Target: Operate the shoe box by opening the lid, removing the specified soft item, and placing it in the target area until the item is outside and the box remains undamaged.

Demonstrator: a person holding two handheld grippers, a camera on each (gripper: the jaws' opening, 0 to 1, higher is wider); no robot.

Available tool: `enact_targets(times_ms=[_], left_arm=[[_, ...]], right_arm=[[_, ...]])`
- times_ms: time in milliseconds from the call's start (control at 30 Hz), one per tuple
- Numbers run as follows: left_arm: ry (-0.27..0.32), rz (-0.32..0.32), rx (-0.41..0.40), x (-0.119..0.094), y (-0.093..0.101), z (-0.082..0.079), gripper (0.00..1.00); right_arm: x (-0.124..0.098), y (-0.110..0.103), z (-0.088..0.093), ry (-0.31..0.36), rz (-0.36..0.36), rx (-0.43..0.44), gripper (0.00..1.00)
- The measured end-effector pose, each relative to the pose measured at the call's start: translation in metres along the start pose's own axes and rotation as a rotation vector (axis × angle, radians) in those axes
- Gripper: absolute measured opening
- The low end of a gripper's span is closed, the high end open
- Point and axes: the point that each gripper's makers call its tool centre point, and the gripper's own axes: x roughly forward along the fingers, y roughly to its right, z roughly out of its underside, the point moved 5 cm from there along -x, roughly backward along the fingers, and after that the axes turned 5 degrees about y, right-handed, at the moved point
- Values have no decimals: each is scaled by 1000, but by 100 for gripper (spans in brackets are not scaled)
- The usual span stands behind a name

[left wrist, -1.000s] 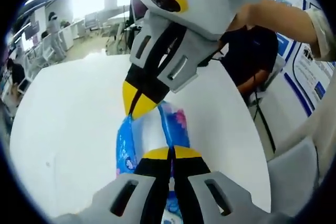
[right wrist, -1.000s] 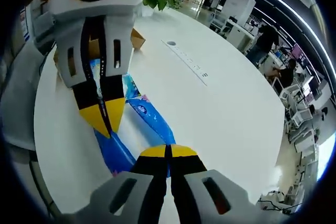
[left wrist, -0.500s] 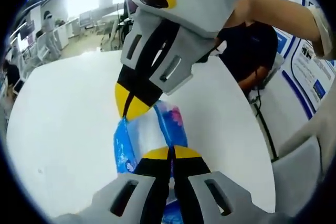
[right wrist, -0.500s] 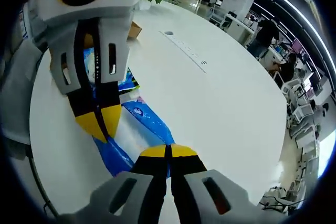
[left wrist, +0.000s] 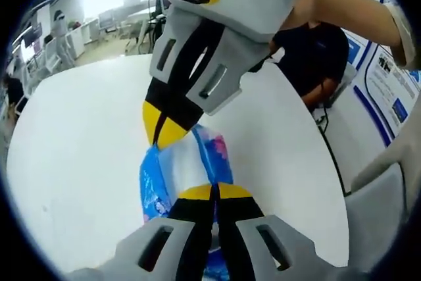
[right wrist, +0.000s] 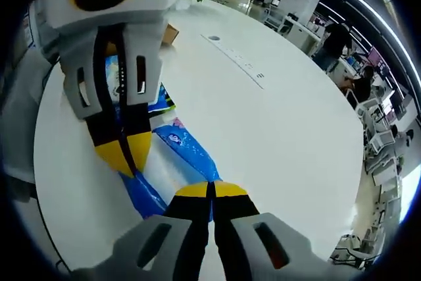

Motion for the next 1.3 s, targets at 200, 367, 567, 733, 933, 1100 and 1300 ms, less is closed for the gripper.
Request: enact_targets(times_ms=[200, 367, 567, 733, 933, 1100, 1300], left_arm=[[-3, 4, 8, 2, 1, 3, 0], [-2, 3, 22, 2, 2, 2, 0], [-4, 3, 28, 3, 4, 1, 0], [-6, 3, 33, 3, 5, 1, 0], [-4, -5, 52, 1, 5, 1, 0], [2, -17, 66, -2, 5, -1, 3], [11, -45, 73, -12, 5, -5, 3]], right_arm=[[1, -2, 2, -3, -1, -1, 0], [0, -2, 3, -7, 1, -6, 0], [0, -2, 4, -13, 1, -15, 0], [-1, -3, 4, -13, 0, -13, 0], [-2, -4, 4, -15, 1, -18, 0], [-3, -7, 2, -16, -5, -19, 1], [-10, -7, -4, 1, 9, -14, 4]])
